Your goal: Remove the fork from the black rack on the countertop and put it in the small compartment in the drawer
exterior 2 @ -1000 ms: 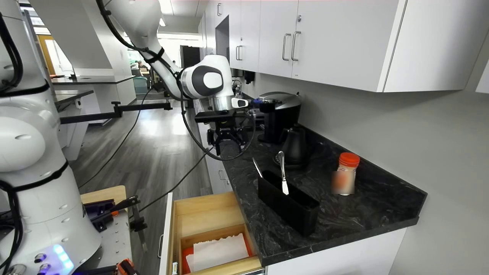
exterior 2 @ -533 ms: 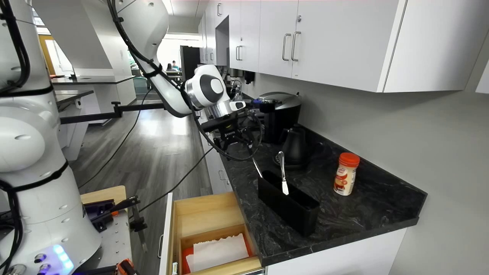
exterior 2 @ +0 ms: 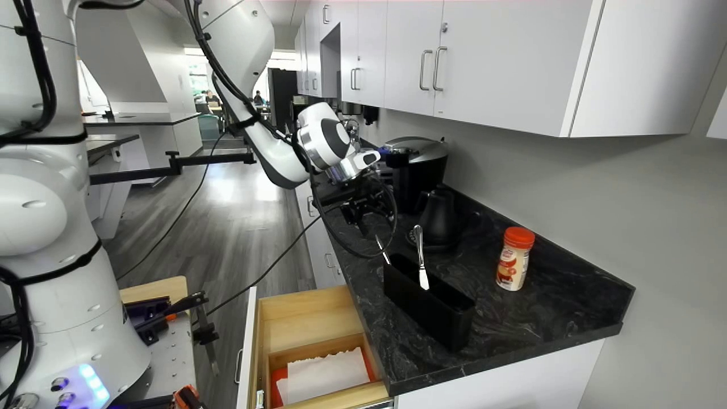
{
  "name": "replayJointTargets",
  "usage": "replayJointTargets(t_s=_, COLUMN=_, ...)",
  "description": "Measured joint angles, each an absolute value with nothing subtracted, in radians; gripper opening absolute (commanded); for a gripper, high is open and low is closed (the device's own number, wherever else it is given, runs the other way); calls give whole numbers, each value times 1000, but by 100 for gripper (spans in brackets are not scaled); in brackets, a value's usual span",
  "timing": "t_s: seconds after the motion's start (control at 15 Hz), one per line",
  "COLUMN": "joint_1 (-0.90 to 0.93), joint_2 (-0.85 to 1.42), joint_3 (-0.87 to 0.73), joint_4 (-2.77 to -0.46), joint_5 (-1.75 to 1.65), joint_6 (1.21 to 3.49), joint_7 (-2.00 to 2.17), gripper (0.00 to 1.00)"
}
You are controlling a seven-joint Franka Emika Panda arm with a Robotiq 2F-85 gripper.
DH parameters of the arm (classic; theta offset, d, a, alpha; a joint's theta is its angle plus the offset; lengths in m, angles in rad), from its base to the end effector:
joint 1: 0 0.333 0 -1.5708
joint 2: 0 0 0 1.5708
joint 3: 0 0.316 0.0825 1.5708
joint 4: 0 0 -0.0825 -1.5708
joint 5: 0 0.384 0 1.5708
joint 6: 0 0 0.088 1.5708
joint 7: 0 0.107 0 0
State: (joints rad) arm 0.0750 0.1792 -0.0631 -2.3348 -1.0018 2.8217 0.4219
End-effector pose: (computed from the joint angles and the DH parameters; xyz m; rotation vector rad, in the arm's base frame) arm 0.5269 0.0482 0.2777 2.6258 0.6838 0.4984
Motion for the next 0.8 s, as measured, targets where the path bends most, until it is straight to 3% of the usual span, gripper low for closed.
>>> replayJointTargets(t_s=0.47, joint_1=96, joint_2=315, joint_3=-69, joint_4=-2239, joint_5=-1112, joint_6=2828, joint_7=621, gripper=100)
replayJointTargets(t_s=0.53, joint_1=96, joint_2=327, joint_3=-69, joint_4=-2230, joint_5=-1112, joint_6=2828, joint_7=625, gripper=82)
replayJointTargets(t_s=0.6, joint_1=96, joint_2=336, joint_3=-69, joint_4=-2223, joint_5=-1112, joint_6=2828, joint_7=625, gripper=73)
replayJointTargets(t_s=0.8, joint_1=96, joint_2=347, joint_3=-70, joint_4=-2206, joint_5=-1112, joint_6=2827, joint_7=625, gripper=53)
